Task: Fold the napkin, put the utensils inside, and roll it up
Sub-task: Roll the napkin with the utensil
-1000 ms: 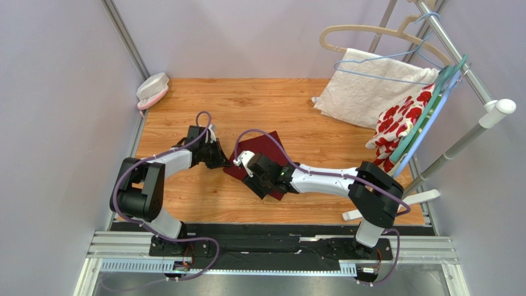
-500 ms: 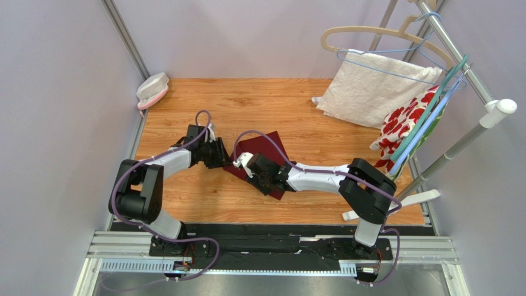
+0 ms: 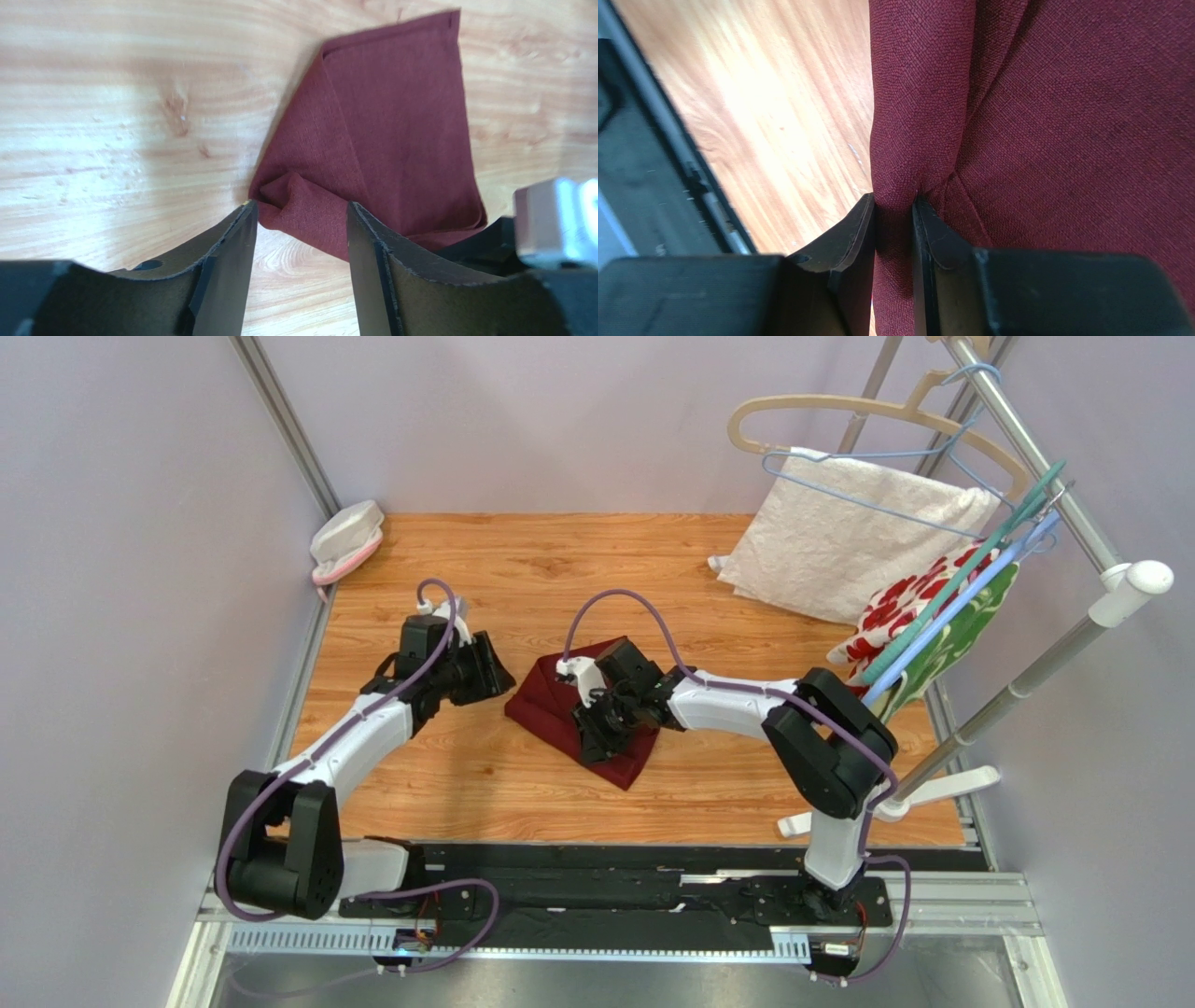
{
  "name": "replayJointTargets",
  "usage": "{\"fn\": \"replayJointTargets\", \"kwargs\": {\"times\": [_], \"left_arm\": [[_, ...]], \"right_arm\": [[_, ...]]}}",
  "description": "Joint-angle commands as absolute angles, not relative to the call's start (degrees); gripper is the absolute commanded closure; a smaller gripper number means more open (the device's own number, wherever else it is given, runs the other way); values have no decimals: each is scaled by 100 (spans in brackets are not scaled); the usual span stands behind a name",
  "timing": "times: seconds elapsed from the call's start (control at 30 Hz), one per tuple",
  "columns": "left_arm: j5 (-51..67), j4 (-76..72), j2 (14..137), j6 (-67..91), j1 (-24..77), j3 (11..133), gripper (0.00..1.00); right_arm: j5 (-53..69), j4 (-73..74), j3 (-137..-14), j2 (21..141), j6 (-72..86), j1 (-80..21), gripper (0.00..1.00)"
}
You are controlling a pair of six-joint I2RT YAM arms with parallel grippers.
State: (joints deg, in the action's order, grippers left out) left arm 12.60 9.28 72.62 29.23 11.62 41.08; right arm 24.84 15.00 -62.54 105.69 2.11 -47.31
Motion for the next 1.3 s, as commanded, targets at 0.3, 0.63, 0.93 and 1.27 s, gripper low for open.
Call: {"fn": "replayJointTargets", "kwargs": {"times": [0.3, 0.63, 0.93, 1.27], "left_arm": [[2030, -139, 7454, 3462, 1178, 3551, 50], [1671, -949, 7023, 4113, 1634, 2989, 50], [404, -668, 6495, 4324, 2188, 2865, 50], [1599, -2134, 8059, 4517, 2215, 3085, 50]], "right_arm": [[3647, 1652, -6460, 11505, 624, -4263, 83], [3744, 1819, -6706, 11891, 685, -4096, 83], [3744, 1872, -6733, 11927, 677, -4026, 83], [3700, 1890, -6750, 11944, 659, -4034, 82]]}}
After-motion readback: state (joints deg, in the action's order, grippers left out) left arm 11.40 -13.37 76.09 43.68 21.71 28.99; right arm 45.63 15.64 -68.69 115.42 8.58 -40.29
